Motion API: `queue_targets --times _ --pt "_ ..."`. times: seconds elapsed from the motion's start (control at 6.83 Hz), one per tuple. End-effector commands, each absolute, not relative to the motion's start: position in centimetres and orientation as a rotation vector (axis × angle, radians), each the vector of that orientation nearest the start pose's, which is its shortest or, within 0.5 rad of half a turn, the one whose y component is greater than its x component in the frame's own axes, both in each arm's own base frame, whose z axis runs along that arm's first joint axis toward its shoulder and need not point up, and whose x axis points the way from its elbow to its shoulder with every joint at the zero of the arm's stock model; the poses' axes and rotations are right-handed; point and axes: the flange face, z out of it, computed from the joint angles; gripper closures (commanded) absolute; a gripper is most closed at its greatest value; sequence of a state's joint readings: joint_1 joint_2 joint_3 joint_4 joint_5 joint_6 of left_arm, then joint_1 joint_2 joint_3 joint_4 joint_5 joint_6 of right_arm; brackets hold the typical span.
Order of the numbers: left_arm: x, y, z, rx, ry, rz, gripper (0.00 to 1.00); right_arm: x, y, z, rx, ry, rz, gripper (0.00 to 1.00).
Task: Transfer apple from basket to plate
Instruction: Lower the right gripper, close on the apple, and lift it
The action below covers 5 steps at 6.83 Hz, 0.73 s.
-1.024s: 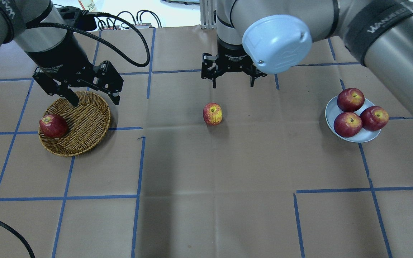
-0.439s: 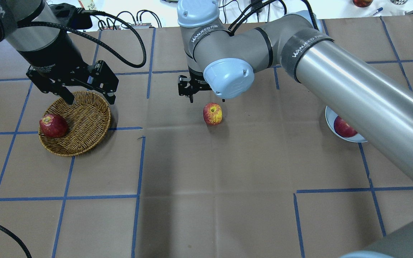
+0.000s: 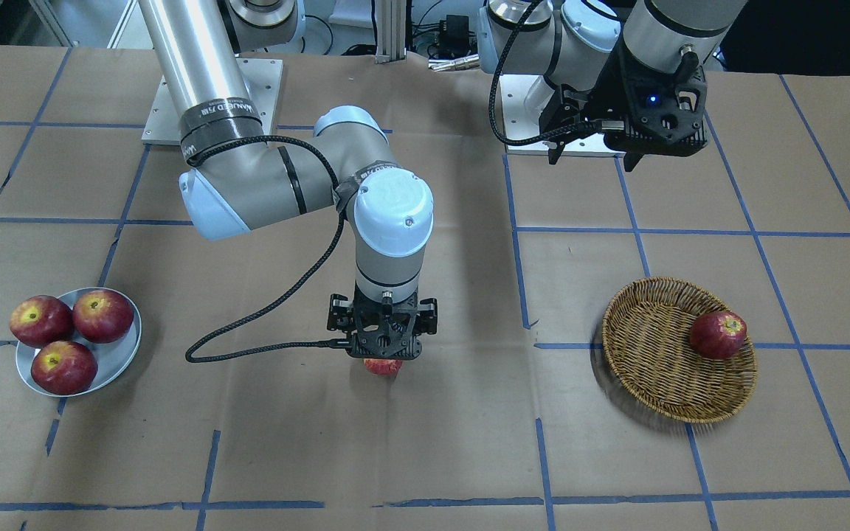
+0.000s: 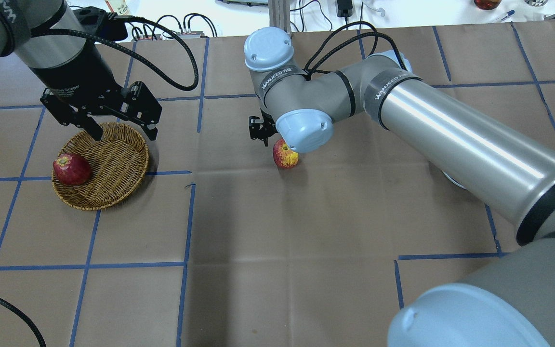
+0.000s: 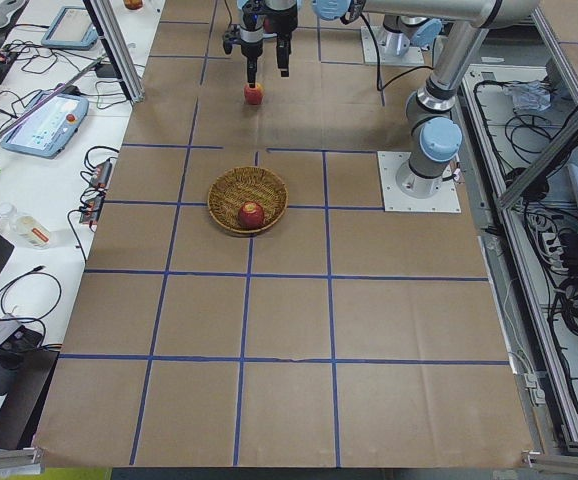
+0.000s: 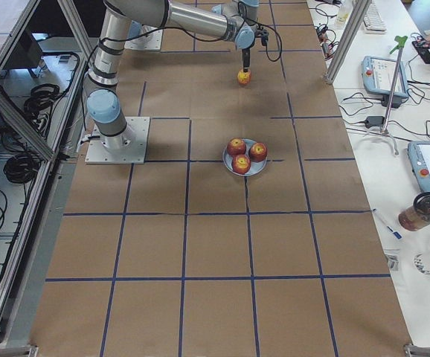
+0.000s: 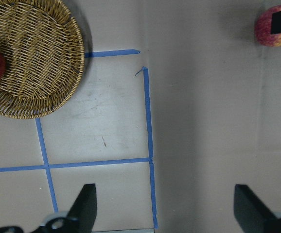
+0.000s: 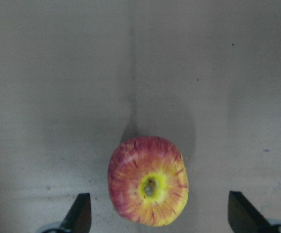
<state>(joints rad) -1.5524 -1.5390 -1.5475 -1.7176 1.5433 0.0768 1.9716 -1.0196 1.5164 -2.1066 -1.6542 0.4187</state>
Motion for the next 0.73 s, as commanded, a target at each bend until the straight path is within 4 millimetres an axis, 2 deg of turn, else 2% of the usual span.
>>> queue_targets --times 0.0,0.15,0.44,0.59 --pt "-12.8 -47.2 49.8 0.083 3.17 0.154 0.01 37.5 -57.1 20.5 0.036 3.204 -0.14 0.0" --pt "-12.8 -47.2 50.0 0.081 3.17 0.146 0.01 37.7 -57.4 19.1 0.031 3.203 -0.138 0.0" --pt "-12.8 -47.3 49.7 0.078 3.173 0.158 0.01 37.5 -57.5 19.0 0.031 3.204 -0.13 0.02" --pt "-12.8 -47.3 49.9 0.075 3.173 0.149 0.01 37.6 -57.4 19.1 0.028 3.201 -0.125 0.21"
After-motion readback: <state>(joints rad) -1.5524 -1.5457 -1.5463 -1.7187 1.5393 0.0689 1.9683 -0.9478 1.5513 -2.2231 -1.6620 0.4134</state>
